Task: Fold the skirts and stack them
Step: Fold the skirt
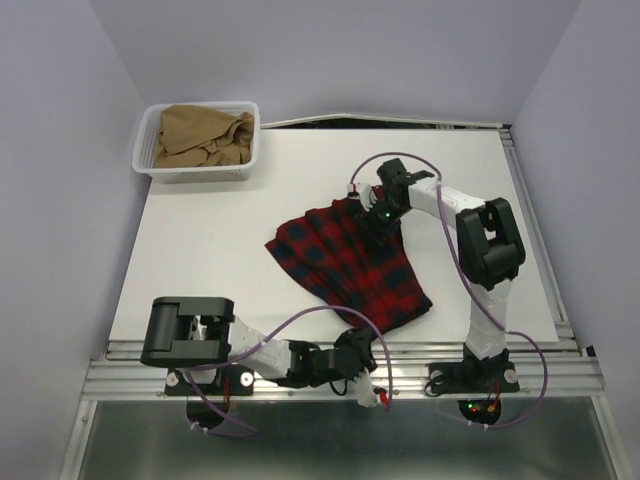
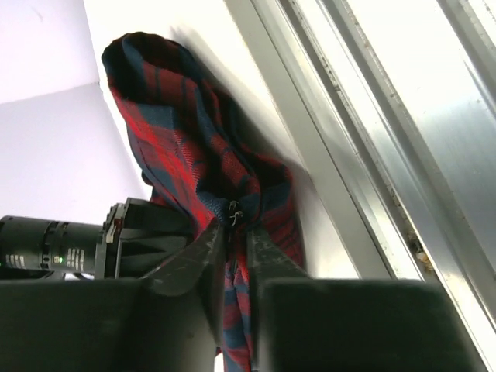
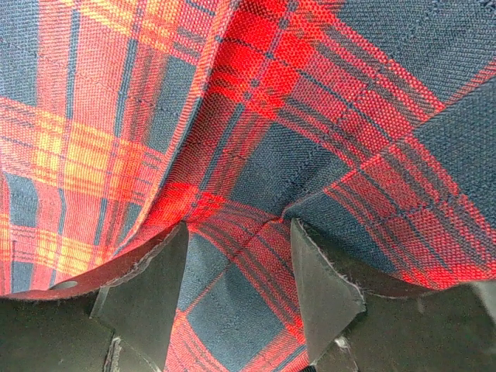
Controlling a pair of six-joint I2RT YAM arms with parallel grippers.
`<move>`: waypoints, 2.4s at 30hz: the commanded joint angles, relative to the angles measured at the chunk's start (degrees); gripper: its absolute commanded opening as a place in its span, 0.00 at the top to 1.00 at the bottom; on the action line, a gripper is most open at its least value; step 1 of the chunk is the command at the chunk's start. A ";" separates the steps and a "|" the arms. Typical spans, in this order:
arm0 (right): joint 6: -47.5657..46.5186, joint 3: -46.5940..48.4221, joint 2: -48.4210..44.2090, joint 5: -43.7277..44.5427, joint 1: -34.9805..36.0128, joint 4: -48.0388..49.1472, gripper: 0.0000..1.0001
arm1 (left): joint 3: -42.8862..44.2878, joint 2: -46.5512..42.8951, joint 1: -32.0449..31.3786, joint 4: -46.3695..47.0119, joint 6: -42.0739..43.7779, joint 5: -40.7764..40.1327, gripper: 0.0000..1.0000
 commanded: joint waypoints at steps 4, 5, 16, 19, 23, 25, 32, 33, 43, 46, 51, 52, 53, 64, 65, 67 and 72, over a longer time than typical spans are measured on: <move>-0.07 -5.00 2.17 1.10 0.28 0.11 0.39 | 1.63 -6.08 -0.35 -2.47 -9.20 -3.19 1.00; -0.16 -5.35 2.00 1.28 0.28 0.11 0.39 | 1.98 -7.92 -0.35 -3.97 -10.86 -2.75 1.00; -1.30 -9.57 -1.52 0.58 0.28 -1.03 0.41 | 19.30 -23.40 22.65 -26.94 -30.65 2.79 1.00; -1.30 -10.72 -2.66 0.05 0.28 -1.73 0.42 | 19.21 -28.93 26.01 -26.58 -46.38 23.26 1.00; -1.21 -12.21 -5.21 -1.44 0.28 -4.01 0.44 | 19.04 -33.07 28.65 -29.64 -49.37 26.87 1.00; -1.39 -12.65 -7.23 -1.35 0.28 -5.16 0.44 | 18.86 -33.78 30.93 -31.14 -51.65 28.71 1.00; 3.43 0.24 -10.67 -1.87 -0.24 -5.51 0.42 | 16.23 -35.54 34.46 -32.55 -49.47 36.88 1.00; 3.62 5.23 -9.88 -2.40 -0.24 -5.86 0.41 | 16.14 -35.71 34.46 -32.82 -48.59 39.16 1.00; -0.42 27.50 9.89 -3.29 0.81 -10.10 0.41 | 12.36 -39.22 34.55 -36.16 -45.51 43.75 1.00; -3.13 30.75 14.73 -2.85 2.03 -10.51 0.41 | 11.66 -40.19 34.55 -38.51 -43.06 44.54 1.00; -4.64 25.27 16.94 -0.13 3.97 -9.83 0.43 | 11.39 -41.95 34.55 -41.17 -42.08 43.05 1.00; -4.64 23.31 16.59 0.92 3.97 -8.60 0.43 | 11.39 -42.13 34.63 -41.25 -42.25 42.70 1.00; -5.16 21.64 16.24 1.71 3.97 -6.50 0.48 | 11.30 -42.39 34.81 -41.34 -42.43 42.61 1.00; -7.98 6.25 10.08 3.31 3.97 -5.34 0.61 | 16.92 -37.22 52.19 -38.71 -62.79 44.71 1.00; -8.16 5.64 9.82 3.31 3.97 -5.34 0.61 | 18.67 -34.34 56.30 -38.36 -64.30 46.98 1.00; -8.25 5.28 9.55 3.22 3.97 -5.60 0.61 | 20.26 -31.42 60.09 -37.57 -67.29 49.62 1.00; -7.89 5.80 9.64 2.08 3.97 -6.04 0.61 | 25.80 -22.46 64.95 -33.62 -74.42 53.24 1.00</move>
